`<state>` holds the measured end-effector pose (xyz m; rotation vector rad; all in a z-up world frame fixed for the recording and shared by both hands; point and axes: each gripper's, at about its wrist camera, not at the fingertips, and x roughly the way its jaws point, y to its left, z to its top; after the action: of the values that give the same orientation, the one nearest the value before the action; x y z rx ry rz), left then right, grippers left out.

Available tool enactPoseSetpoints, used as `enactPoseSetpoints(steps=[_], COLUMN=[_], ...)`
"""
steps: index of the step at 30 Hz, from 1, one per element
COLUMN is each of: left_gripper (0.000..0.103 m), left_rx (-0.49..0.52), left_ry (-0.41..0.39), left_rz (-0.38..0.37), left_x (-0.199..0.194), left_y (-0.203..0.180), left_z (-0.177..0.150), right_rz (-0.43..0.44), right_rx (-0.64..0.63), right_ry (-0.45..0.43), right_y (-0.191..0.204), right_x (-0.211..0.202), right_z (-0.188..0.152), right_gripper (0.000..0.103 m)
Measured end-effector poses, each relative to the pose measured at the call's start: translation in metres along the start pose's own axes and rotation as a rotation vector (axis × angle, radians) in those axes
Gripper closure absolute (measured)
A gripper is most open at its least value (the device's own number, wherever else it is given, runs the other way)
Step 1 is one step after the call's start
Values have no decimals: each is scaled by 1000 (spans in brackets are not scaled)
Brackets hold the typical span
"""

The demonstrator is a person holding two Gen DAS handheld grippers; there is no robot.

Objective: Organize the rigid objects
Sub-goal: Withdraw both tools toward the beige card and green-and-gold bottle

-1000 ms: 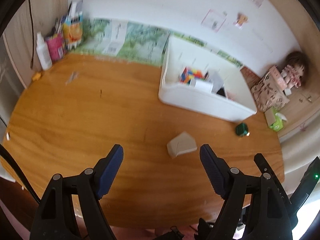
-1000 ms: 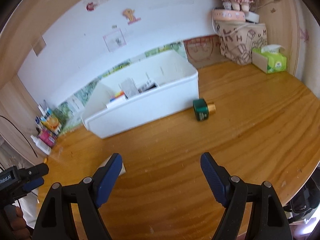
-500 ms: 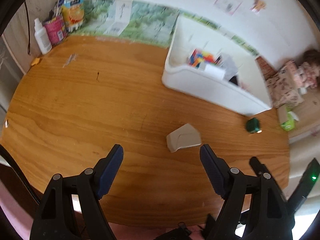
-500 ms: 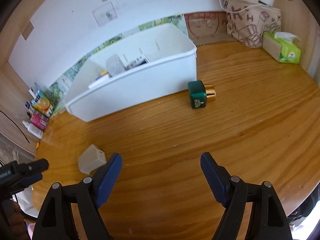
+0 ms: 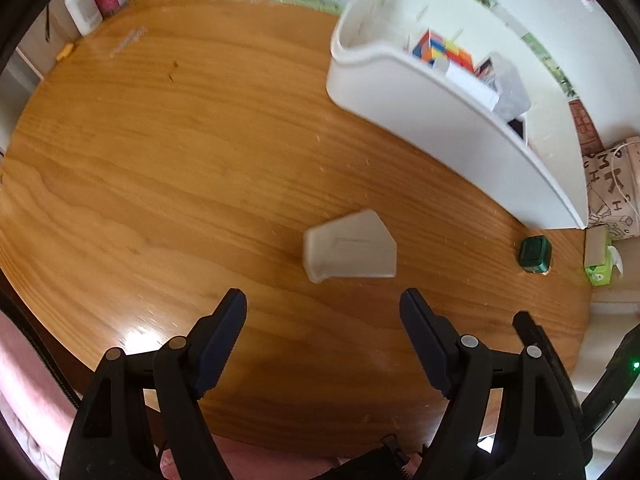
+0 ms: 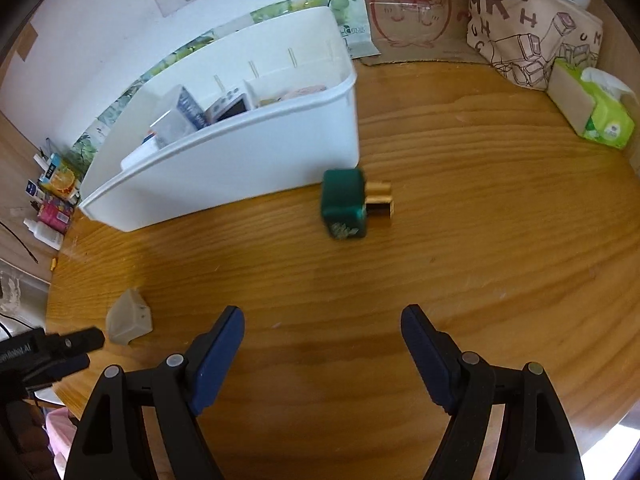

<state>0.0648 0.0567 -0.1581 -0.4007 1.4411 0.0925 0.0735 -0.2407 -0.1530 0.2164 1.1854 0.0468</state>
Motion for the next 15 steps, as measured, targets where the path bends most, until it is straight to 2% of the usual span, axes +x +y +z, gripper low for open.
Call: enactPoseSetpoints(steps=[8, 15], left_gripper=[21, 21], left_rx=[-86, -172], left_ry=[72, 68], left_rz=[8, -5], left_x=[22, 29], left_y=[-5, 4], left_z=[-5, -6], right_rz=[15, 1], right_rx=[-53, -148], right_ry=[55, 64], right_y=[-8, 2], right_x=[21, 37], right_z=[18, 30], right_gripper=[22, 22])
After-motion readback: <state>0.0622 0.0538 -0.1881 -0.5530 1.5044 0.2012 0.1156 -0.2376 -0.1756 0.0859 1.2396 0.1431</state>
